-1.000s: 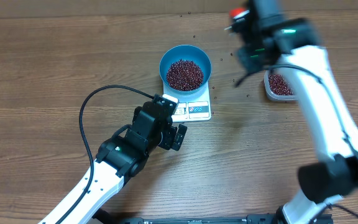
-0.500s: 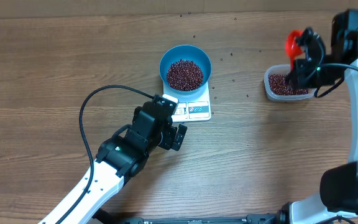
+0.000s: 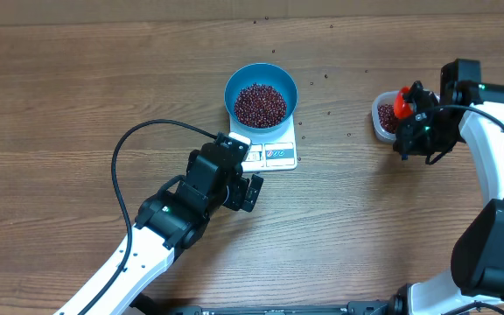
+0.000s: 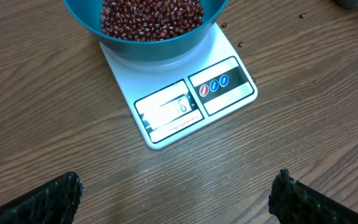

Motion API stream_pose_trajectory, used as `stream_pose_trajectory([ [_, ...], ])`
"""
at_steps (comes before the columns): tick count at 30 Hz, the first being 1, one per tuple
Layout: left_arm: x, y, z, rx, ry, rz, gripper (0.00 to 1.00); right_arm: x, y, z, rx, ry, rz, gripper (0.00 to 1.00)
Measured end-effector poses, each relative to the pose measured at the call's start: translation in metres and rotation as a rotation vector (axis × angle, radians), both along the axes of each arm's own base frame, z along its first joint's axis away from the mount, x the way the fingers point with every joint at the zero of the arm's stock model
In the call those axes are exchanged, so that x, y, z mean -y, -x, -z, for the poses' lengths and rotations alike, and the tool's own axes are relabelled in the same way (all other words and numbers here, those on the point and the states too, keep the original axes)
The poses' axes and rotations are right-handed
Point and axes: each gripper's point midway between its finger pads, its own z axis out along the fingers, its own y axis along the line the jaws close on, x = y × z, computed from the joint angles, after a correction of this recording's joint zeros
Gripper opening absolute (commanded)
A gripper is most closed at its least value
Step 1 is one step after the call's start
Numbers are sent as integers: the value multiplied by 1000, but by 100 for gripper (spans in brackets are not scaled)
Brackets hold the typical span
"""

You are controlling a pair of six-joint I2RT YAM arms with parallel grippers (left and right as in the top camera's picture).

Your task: Scoop item into bowl and weigh 150g on scale

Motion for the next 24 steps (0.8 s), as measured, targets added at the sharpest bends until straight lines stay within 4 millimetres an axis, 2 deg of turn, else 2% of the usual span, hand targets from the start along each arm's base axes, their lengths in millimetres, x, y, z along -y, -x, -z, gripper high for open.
stream_pose_trajectory([
  [4, 0, 0, 0, 0, 0, 0, 99, 4, 4, 13, -14, 15, 24, 4],
  [10, 0, 0, 0, 0, 0, 0, 99, 6, 4, 26, -11, 28, 37, 20],
  [14, 0, 0, 0, 0, 0, 0, 100, 7, 3, 28, -5, 27, 54, 25],
  [24, 0, 0, 0, 0, 0, 0, 100, 8, -1, 27, -2, 22, 105, 24],
])
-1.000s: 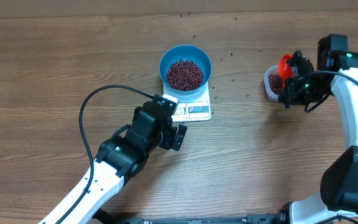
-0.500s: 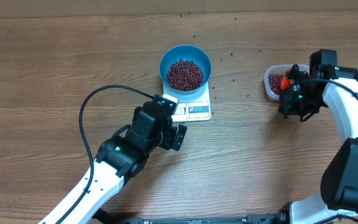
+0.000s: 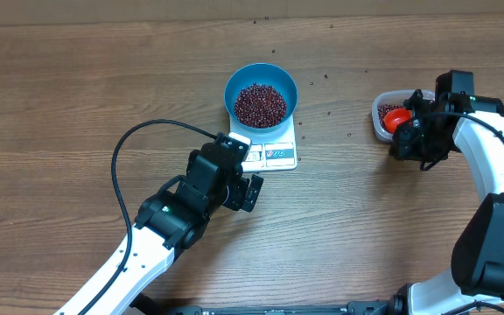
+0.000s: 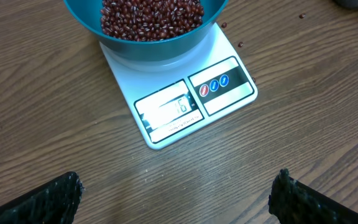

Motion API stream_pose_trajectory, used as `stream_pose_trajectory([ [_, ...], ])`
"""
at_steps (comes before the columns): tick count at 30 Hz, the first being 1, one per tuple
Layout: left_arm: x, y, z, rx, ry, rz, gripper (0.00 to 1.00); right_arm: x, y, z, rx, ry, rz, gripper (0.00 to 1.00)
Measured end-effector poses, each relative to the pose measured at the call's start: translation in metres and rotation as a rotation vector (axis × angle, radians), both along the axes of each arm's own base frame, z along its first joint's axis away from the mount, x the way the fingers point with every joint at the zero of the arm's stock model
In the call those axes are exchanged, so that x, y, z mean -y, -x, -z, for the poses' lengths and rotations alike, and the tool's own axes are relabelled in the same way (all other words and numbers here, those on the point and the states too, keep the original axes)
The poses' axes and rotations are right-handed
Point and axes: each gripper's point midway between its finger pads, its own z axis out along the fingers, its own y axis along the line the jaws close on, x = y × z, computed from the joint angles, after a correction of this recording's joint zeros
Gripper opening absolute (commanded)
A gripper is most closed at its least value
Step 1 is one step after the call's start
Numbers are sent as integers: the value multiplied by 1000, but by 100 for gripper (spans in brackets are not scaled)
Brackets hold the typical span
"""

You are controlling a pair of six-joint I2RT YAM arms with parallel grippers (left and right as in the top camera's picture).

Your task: Scoop item into bowl and weigh 150g on scale

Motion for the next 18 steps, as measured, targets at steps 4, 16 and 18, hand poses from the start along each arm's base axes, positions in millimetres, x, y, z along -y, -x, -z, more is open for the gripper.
stream_pose_trajectory([
  [4, 0, 0, 0, 0, 0, 0, 99, 3, 2, -8, -25, -18, 80, 38],
  [16, 0, 0, 0, 0, 0, 0, 100, 7, -9, -45, -8, -172, 260, 85],
  [18, 0, 0, 0, 0, 0, 0, 100, 6, -11, -52, 12, -214, 283, 91],
])
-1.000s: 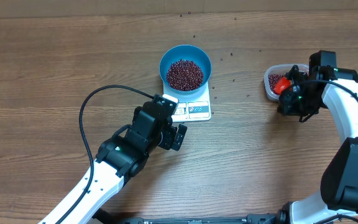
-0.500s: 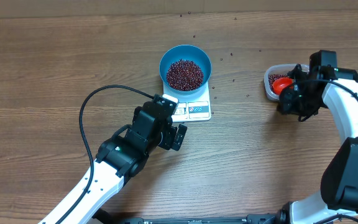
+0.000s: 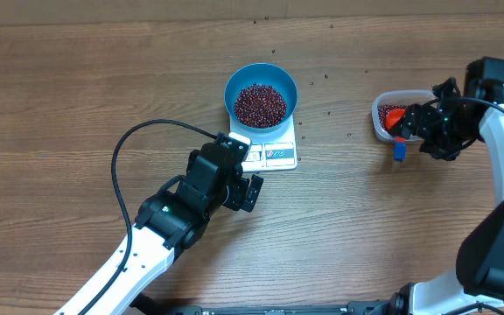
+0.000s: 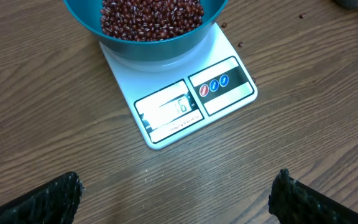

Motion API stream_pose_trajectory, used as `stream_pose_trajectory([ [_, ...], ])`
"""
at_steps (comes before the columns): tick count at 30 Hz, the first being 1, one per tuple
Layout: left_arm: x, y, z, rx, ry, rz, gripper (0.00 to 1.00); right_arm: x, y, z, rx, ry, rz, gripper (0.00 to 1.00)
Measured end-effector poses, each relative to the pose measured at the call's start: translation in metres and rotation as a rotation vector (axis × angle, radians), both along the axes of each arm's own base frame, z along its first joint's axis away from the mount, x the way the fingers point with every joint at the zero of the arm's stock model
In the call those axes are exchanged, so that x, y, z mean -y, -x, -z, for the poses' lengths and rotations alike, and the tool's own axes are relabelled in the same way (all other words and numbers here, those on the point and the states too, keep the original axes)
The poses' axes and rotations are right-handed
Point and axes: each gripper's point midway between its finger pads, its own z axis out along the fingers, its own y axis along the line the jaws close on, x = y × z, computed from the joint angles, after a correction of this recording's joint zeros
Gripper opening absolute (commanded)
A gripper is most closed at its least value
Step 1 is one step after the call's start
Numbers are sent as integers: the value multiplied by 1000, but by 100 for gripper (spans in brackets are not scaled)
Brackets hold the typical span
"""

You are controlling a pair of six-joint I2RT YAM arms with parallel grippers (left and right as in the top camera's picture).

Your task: Scoop item into bowl and weigh 150g on scale

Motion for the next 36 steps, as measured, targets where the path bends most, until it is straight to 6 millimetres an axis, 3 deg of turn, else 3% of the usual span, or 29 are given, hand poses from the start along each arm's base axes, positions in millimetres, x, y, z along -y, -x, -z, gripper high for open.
stream_pose_trajectory([
  [1, 0, 0, 0, 0, 0, 0, 100, 1, -1, -6, 20, -10, 15, 100],
  [3, 0, 0, 0, 0, 0, 0, 100, 6, 2, -26, 71, -16, 51, 100],
  [8, 0, 0, 0, 0, 0, 0, 100, 10, 26, -101, 262, 40, 161, 100],
  [11, 0, 0, 0, 0, 0, 0, 100, 4, 49, -121, 327, 38, 236, 100],
  [14, 0, 0, 0, 0, 0, 0, 100, 1, 62, -103, 287, -6, 345, 99],
  [15, 0, 0, 0, 0, 0, 0, 100, 0, 63, -84, 234, -37, 398, 89],
  [17, 0, 0, 0, 0, 0, 0, 99, 0, 63, -65, 182, -60, 439, 74],
  [21, 0, 0, 0, 0, 0, 0, 100, -1, 61, -23, 93, -117, 546, 65],
  [28, 0, 0, 0, 0, 0, 0, 99, -2, 57, 19, 66, -196, 722, 65],
  [36, 0, 0, 0, 0, 0, 0, 99, -9, 38, 36, 159, -253, 765, 65],
])
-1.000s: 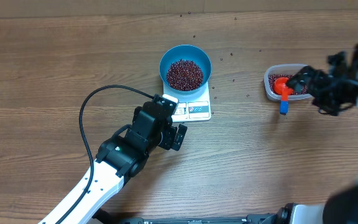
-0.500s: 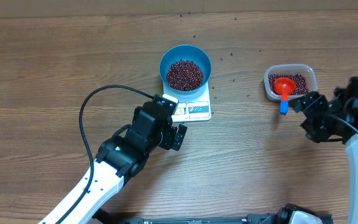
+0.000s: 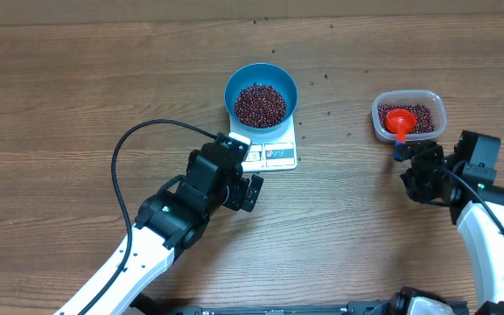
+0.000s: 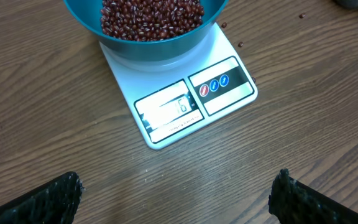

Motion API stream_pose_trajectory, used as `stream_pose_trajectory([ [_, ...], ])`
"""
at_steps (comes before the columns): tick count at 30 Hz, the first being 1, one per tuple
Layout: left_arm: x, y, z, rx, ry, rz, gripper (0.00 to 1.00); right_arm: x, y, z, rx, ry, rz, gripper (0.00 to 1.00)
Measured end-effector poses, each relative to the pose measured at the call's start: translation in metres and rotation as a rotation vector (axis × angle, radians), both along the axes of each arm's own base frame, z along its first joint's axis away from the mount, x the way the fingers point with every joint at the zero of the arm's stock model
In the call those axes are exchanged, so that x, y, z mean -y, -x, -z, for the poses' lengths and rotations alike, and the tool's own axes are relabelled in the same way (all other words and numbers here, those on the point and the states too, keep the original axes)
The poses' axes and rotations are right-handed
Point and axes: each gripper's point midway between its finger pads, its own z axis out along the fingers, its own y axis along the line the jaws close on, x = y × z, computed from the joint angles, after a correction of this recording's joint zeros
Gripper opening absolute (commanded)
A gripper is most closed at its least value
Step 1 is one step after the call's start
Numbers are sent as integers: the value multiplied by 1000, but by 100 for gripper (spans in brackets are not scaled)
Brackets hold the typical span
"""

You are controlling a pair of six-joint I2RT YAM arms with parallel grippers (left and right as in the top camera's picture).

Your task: Scoop item into bowl and weigh 150g on scale

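A blue bowl (image 3: 261,96) (image 4: 148,25) full of red beans stands on the white scale (image 3: 272,156) (image 4: 185,102). The scale's display (image 4: 168,109) is partly washed out by glare. My left gripper (image 3: 248,191) (image 4: 179,199) hangs open just in front of the scale and holds nothing. A clear container (image 3: 409,115) of beans holds the red scoop (image 3: 400,120), whose blue handle pokes over the near rim. My right gripper (image 3: 416,173) is in front of the container, off the scoop, with nothing in it.
Stray beans (image 3: 326,112) lie scattered on the wooden table (image 3: 77,105) behind and to the right of the scale. A black cable (image 3: 121,166) loops left of my left arm.
My right gripper has moved from beside the container's right side to in front of it, away from the scoop. The scoop stays in the container. My left arm has not moved.
My right gripper first held the red scoop over the container, then had it down among the beans. Later the scoop lay in the container with my gripper beside it. Now the gripper is clear of it. The bowl, scale and left arm stayed put.
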Motion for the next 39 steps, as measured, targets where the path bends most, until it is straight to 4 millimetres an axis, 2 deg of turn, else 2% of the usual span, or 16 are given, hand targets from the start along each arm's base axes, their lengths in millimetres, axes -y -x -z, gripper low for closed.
stream_pose_trajectory([
  [7, 0, 0, 0, 0, 0, 0, 100, 1, -8, 2, 49, -3, 25, 65],
  [10, 0, 0, 0, 0, 0, 0, 99, 2, -9, 2, 59, -3, 32, 59],
  [15, 0, 0, 0, 0, 0, 0, 99, 0, -12, 3, 60, 4, 36, 56],
  [26, 0, 0, 0, 0, 0, 0, 100, 2, -27, 21, 51, 12, 38, 37],
  [39, 0, 0, 0, 0, 0, 0, 100, 5, -36, 21, 80, 24, 44, 17],
])
